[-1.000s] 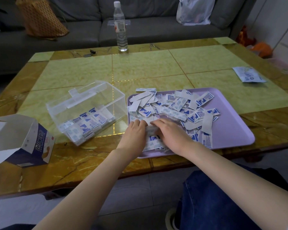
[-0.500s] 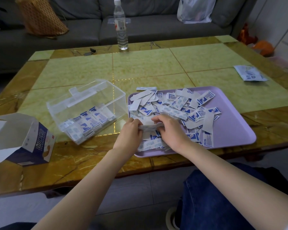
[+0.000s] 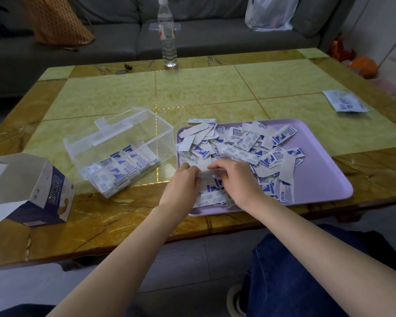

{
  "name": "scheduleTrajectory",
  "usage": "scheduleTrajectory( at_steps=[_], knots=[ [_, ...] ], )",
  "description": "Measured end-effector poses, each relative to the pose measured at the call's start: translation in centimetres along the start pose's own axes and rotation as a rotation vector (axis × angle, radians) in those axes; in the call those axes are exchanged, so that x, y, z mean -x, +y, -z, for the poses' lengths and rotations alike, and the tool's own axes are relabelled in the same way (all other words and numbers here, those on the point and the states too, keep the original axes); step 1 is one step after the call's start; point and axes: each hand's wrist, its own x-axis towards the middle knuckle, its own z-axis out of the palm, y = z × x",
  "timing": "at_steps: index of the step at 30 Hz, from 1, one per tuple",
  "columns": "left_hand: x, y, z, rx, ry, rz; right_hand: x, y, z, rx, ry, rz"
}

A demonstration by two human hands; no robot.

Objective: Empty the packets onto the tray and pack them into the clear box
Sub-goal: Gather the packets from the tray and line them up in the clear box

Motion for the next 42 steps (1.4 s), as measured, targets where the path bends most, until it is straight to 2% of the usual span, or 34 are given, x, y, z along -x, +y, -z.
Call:
scheduleTrajectory(
  at_steps=[4,10,15,21,29,32,36,42],
  knots=[
    [-0.2,-0.2,0.1,-0.056,-0.065,0.004,0.1,0.4,0.1,0.054,-0.117,0.002],
    [0.1,-0.1,1.3,-0.098,-0.036,0.003,-0.1,-1.1,0.9,0.049,-0.034,0.118],
    [0.1,-0.4,3.8,-0.217,0.051,-0.019,-0.3,-3.3,1.6,0.109,-0.012,0.188],
    [1.1,-2.1,7.1,-0.148,0.155,-0.017,-1.4,-7.0,1.7,0.147,-0.063,0.268],
    [2.2,-4.1,11.9,0.008,0.426,-0.027,-4.9,-12.0,0.7,0.042,-0.063,0.262],
    [2.6,-6.6,13.1,0.042,0.501,0.054,-6.9,-13.7,0.5,-0.07,-0.043,0.197],
    [3.8,-9.8,13.3,-0.082,0.42,0.221,-9.1,-15.4,-0.7,-0.188,-0.067,0.109],
    [4.9,-11.1,12.7,-0.078,0.393,0.315,-11.4,-18.2,-4.8,-0.067,-0.258,0.03]
  ],
)
